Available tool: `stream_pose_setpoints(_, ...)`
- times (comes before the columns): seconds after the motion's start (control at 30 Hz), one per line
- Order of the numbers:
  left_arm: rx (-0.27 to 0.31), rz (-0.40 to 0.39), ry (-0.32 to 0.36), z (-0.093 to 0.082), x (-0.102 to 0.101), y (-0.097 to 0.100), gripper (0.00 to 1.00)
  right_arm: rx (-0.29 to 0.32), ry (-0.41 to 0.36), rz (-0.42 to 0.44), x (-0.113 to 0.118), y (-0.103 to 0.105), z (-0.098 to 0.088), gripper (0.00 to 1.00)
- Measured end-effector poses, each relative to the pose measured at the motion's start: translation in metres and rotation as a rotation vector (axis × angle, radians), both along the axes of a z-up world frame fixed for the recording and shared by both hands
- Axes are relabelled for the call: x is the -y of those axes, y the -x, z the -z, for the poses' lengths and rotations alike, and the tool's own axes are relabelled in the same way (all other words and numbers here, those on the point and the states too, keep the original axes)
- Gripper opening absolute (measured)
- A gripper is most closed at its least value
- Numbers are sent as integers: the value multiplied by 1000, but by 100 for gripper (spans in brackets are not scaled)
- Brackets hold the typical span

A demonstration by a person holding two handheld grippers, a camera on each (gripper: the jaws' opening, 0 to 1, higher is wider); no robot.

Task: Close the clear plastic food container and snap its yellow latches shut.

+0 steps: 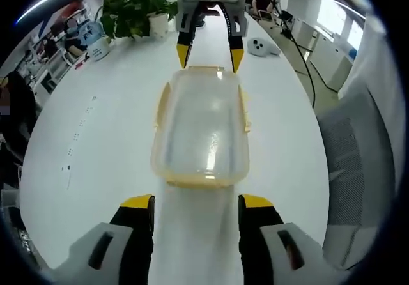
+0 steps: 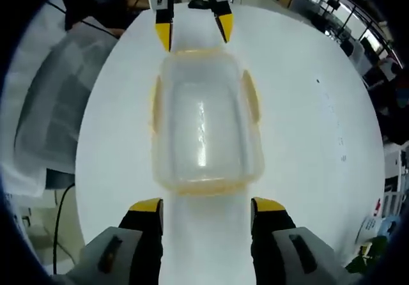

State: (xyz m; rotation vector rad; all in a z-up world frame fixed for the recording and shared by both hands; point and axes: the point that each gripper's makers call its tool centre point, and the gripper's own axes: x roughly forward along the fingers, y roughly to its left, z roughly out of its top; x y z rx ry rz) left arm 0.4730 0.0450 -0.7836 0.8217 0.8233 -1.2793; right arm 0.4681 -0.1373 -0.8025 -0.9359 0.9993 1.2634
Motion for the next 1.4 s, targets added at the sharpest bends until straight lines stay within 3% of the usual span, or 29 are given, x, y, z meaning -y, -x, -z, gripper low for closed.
stream_pose_setpoints(0.17,-19,-62,36,-11,3,-2,53,-16,-14,43,-2,2,-4,54)
stream_pose_setpoints(0.3,-91,-130,73,-13,6,5,54,-32,-63,87,-9,4,-11,54)
stream_pose_setpoints(0.6,-85,-228,75,-16,2,-1,53,-67,-86,265,-10,1,-16,54)
stream_pose_setpoints(0.93,-112,-415,118,-23,2,-11,54,-95,-128,440,-23,-7,-22,52)
stream_pose_setpoints(1.03,-75,-431,103,-23,2,-13,53,-94,-130,481,-25,-9,-22,52)
stream_pose_setpoints(1.23,-112,-546,124,-23,5,-12,54,-97,-148,606,-28,-15,-23,52)
stream_pose_setpoints(1.4,-170,-609,142,-19,12,-5,56,-102,-140,625,-30,-11,-24,53)
